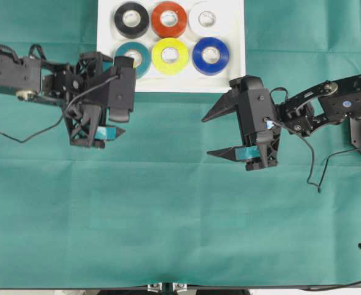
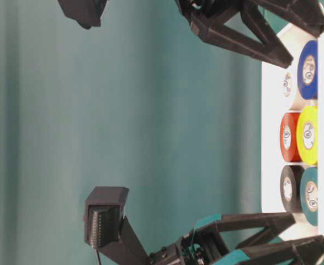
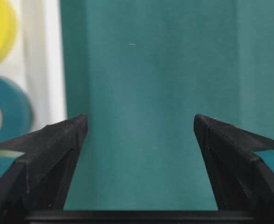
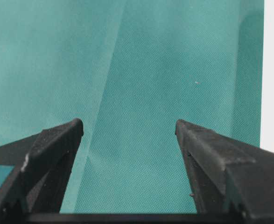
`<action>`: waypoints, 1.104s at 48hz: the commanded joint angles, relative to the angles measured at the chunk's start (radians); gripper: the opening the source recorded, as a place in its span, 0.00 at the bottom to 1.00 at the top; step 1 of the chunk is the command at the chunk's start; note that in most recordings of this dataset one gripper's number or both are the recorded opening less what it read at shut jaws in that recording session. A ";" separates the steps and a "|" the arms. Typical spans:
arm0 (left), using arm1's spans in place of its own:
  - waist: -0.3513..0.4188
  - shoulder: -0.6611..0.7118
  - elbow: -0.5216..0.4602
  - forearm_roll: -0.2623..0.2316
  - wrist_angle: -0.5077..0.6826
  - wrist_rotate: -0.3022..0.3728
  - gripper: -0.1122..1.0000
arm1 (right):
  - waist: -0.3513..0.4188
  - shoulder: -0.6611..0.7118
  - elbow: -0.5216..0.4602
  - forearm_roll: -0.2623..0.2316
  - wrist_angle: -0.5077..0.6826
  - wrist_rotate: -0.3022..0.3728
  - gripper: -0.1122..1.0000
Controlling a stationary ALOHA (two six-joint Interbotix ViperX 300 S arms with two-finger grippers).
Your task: Put the tape alternately from left to right into the white case.
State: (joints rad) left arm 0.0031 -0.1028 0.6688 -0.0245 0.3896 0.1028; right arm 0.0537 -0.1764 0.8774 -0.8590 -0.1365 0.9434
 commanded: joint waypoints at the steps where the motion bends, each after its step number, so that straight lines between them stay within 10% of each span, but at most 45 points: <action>1: -0.025 -0.021 -0.006 -0.002 -0.003 -0.021 0.81 | 0.003 -0.008 -0.015 0.003 -0.003 0.002 0.86; 53: -0.041 -0.114 0.041 -0.003 -0.003 -0.048 0.80 | 0.003 -0.150 0.049 0.003 0.057 0.003 0.86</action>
State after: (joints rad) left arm -0.0353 -0.1825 0.7133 -0.0261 0.3927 0.0568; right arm 0.0552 -0.2884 0.9235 -0.8590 -0.0767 0.9434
